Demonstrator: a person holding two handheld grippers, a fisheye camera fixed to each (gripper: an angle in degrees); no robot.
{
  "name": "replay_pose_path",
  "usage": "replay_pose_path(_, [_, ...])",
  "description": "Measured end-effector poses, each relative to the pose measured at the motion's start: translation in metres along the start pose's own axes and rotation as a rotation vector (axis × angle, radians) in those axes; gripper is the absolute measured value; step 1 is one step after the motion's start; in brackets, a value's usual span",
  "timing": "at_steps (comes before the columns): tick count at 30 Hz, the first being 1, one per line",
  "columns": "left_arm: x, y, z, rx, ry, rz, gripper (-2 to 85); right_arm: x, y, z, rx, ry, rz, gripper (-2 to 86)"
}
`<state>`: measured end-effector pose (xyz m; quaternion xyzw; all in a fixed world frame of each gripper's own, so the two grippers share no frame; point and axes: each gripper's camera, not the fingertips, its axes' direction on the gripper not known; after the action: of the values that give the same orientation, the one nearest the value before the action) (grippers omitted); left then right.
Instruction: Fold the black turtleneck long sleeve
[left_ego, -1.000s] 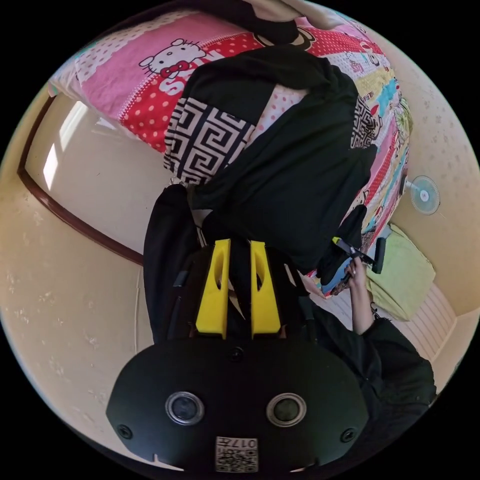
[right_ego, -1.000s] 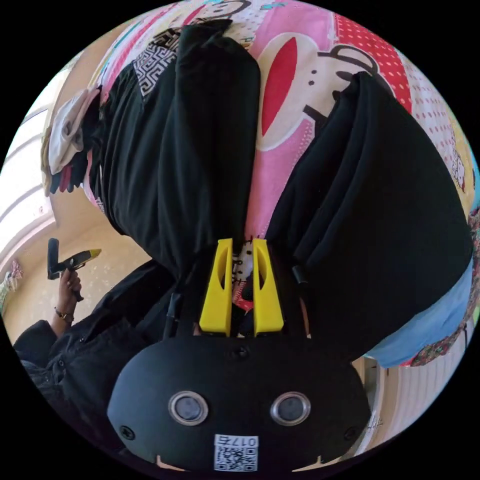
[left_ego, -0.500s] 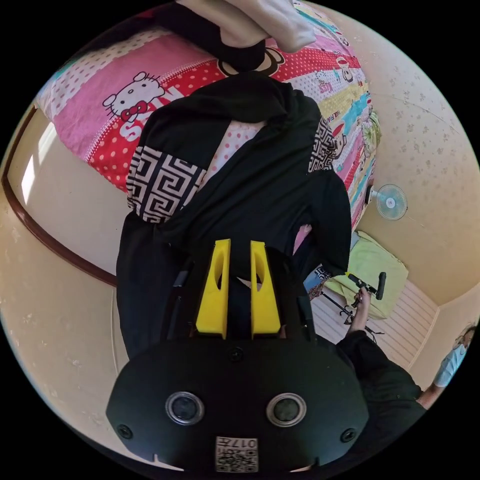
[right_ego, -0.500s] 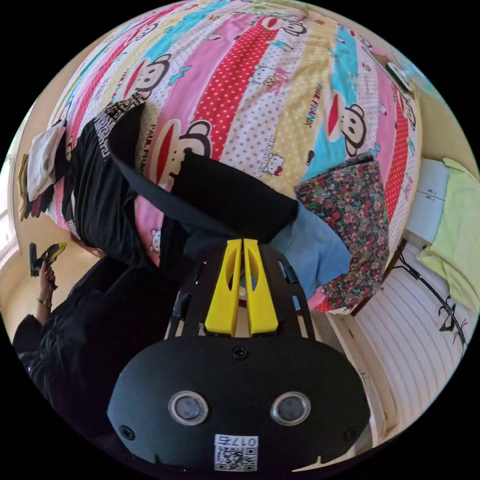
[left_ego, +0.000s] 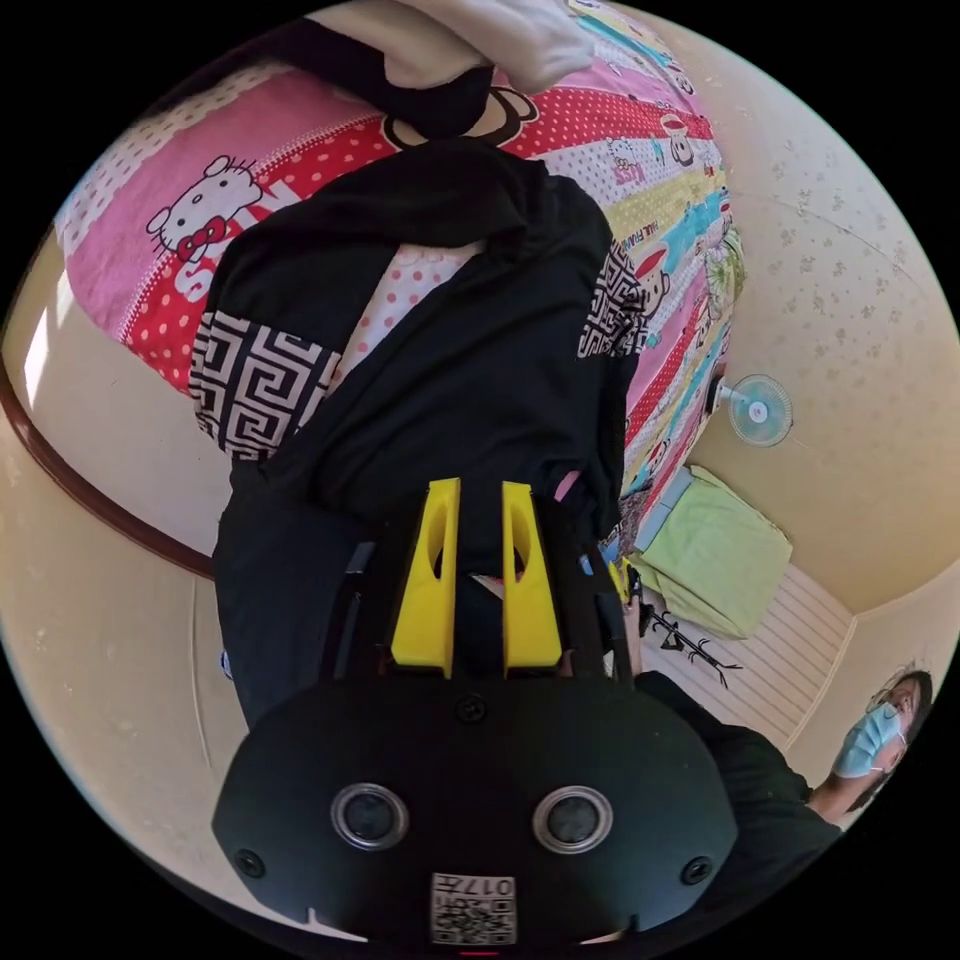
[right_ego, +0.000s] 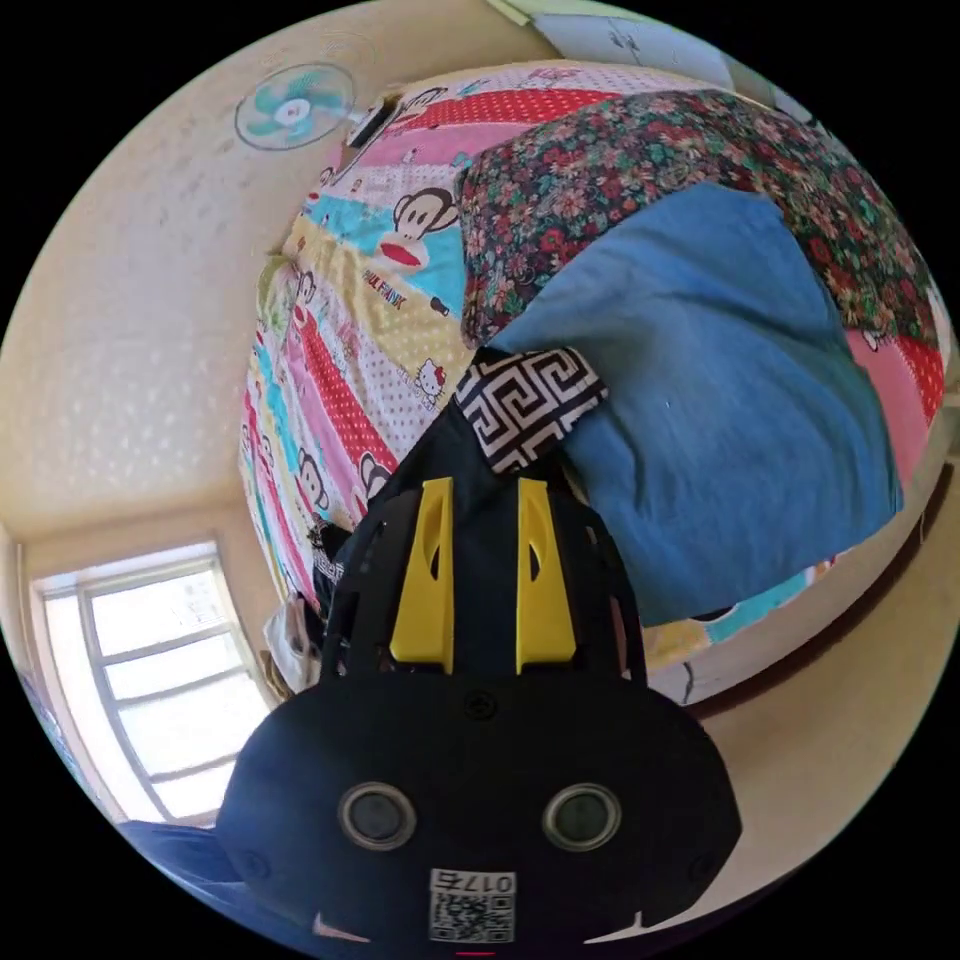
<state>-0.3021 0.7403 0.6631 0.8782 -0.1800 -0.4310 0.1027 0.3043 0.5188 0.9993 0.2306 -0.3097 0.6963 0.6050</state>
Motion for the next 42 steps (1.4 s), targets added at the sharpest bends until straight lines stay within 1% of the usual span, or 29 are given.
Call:
replay_pose_path(1, [0.0,0.0,-0.002,-0.001,0.007,-0.005,7.3,0.013,0.0,0.001,0.028,-0.027,0.041,9.7])
replay_pose_path(3, [0.001,0.002,-0.008,-0.012,0.021,-0.014,7.4,0.062,-0.004,0.013,0.089,-0.106,0.2,10.2])
replay_pose_path(5, [0.004,0.004,-0.013,-0.026,0.017,-0.015,7.4,0.088,-0.008,0.026,0.097,-0.115,0.267,10.0])
replay_pose_path(7, [0.005,0.006,-0.019,-0.042,0.014,-0.026,7.4,0.105,-0.012,0.035,0.119,-0.181,0.297,8.3])
replay_pose_path(9, [0.005,0.009,-0.034,-0.028,0.045,-0.043,7.5,0.108,-0.019,0.027,0.219,-0.368,0.246,4.3])
replay_pose_path(10, [0.005,0.009,-0.039,-0.019,0.057,-0.045,7.5,0.105,-0.022,0.023,0.237,-0.424,0.22,3.9])
replay_pose_path(12, [0.004,0.009,-0.058,0.006,0.099,-0.046,7.6,0.08,-0.034,0.006,0.258,-0.635,0.055,2.6])
replay_pose_path(13, [0.004,0.009,-0.061,0.008,0.106,-0.046,7.6,0.073,-0.036,0.001,0.26,-0.659,0.008,2.4])
replay_pose_path(14, [0.003,0.008,-0.068,0.01,0.121,-0.047,8.0,0.06,-0.04,-0.009,0.256,-0.648,-0.057,2.1])
replay_pose_path(16, [0.0,0.007,-0.077,0.025,0.155,-0.055,9.2,0.054,-0.05,-0.016,0.228,-0.485,-0.049,1.8])
replay_pose_path(18, [-0.01,0.006,-0.091,0.064,0.256,-0.083,10.9,0.073,-0.065,-0.005,0.143,-0.165,0.111,1.7])
replay_pose_path(19, [-0.014,0.006,-0.096,0.081,0.29,-0.094,11.1,0.08,-0.067,-0.001,0.119,-0.113,0.162,1.6])
replay_pose_path(20, [-0.024,0.008,-0.106,0.123,0.36,-0.129,11.1,0.088,-0.069,0.004,0.104,-0.092,0.218,1.6])
replay_pose_path(22, [-0.043,0.015,-0.122,0.199,0.469,-0.213,11.2,0.079,-0.066,-0.002,0.178,-0.174,0.176,1.6])
replay_pose_path(24, [-0.074,0.029,-0.146,0.33,0.594,-0.346,11.2,0.04,-0.058,-0.007,0.238,-0.209,0.054,1.7])
replay_pose_path(25, [-0.082,0.034,-0.152,0.367,0.615,-0.383,11.2,0.026,-0.054,-0.008,0.248,-0.212,0.012,1.7])
replay_pose_path(27, [-0.114,0.051,-0.174,0.477,0.659,-0.521,11.3,-0.037,-0.037,-0.004,0.274,-0.245,-0.176,1.7])
replay_pose_path(28, [-0.121,0.054,-0.178,0.489,0.665,-0.547,11.3,-0.054,-0.031,-0.001,0.28,-0.257,-0.225,1.8])
replay_pose_path(30, [-0.145,0.058,-0.19,0.493,0.714,-0.61,11.6,-0.128,-0.003,0.02,0.279,-0.31,-0.45,2.0])
replay_pose_path(31, [-0.149,0.059,-0.193,0.494,0.734,-0.62,11.9,-0.146,0.004,0.029,0.268,-0.319,-0.505,2.0])
replay_pose_path(33, [-0.163,0.06,-0.203,0.521,0.803,-0.659,12.4,-0.213,0.035,0.076,0.173,-0.359,-0.696,2.2])
replay_pose_path(34, [-0.166,0.059,-0.206,0.528,0.818,-0.663,12.5,-0.228,0.044,0.091,0.142,-0.371,-0.739,2.3])
replay_pose_path(36, [-0.173,0.053,-0.218,0.544,0.864,-0.657,12.6,-0.273,0.079,0.167,-0.024,-0.41,-0.889,2.7])
replay_pose_path(37, [-0.175,0.051,-0.222,0.541,0.867,-0.656,12.6,-0.279,0.088,0.188,-0.067,-0.418,-0.909,2.8])
replay_pose_path(38, [-0.176,0.047,-0.228,0.528,0.859,-0.652,12.7,-0.289,0.106,0.233,-0.152,-0.429,-0.955,3.0])
replay_pose_path(39, [-0.177,0.041,-0.234,0.508,0.842,-0.642,12.9,-0.293,0.126,0.281,-0.244,-0.409,-1.008,3.3])
replay_pose_path(40, [-0.178,0.039,-0.236,0.497,0.831,-0.637,13.0,-0.292,0.136,0.309,-0.3,-0.375,-1.027,3.5])
replay_pose_path(42, [-0.184,0.027,-0.242,0.461,0.793,-0.637,14.0,-0.274,0.167,0.425,-0.635,-0.126,-0.967,5.1])
